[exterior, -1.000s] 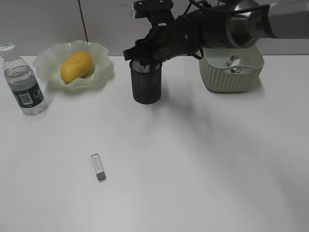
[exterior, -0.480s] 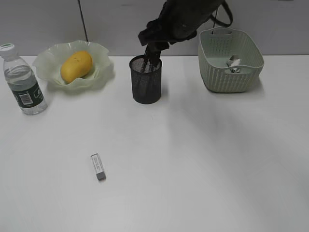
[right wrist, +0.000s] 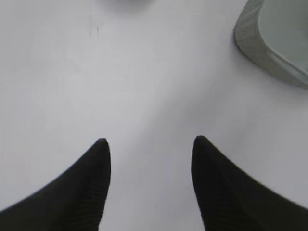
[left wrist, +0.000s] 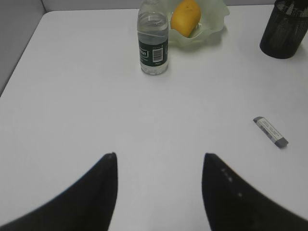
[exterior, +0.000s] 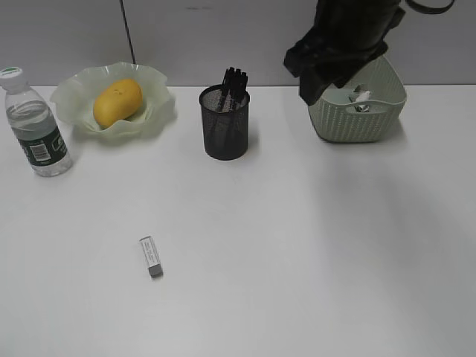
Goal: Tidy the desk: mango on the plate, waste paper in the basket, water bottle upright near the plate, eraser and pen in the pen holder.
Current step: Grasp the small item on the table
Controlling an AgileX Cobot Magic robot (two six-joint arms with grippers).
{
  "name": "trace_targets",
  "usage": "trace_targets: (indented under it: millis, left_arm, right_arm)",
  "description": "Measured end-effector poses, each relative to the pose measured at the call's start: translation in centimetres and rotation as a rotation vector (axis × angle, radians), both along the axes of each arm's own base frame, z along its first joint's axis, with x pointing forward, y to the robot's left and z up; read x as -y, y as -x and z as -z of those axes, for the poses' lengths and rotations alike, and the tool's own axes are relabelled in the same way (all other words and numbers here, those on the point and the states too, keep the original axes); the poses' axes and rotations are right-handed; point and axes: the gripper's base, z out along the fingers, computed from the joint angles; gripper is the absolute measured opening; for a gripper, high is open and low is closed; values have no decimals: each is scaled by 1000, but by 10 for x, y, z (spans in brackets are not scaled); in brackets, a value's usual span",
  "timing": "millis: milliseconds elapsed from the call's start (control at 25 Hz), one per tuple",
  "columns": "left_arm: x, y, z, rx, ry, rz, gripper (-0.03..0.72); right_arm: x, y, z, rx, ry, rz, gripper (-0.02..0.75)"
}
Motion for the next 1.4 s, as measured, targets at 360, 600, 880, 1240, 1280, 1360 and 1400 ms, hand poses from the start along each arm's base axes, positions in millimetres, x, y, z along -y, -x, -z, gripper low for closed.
trace_targets:
  millis: [360,600,880,1240,1280,1360,1400]
  left_arm:
    - [0,0,0,0,0,0,428]
    - [0,0,0,0,0,0,428]
    - [0,0,0,0,0,0,428]
    - [0,-1,0,-3,0,0,428]
    - [0,-1,0,-9,1,1,428]
    - [1,-7,0,-45,1,3,428]
    - [2,-12,0,-74,6,7,428]
  right_arm:
    - [46,77,-26,17,-13,3,435]
    - [81,139,-13,47,-61,62,435]
    - [114,196,14,81,-129,156,435]
    - [149,250,28,190,-215,249,435]
    - [152,255,26,216,-233,258,435]
    - [160,264,21,283,-261,281,439]
    - [163,267,19,311,-268,290,451]
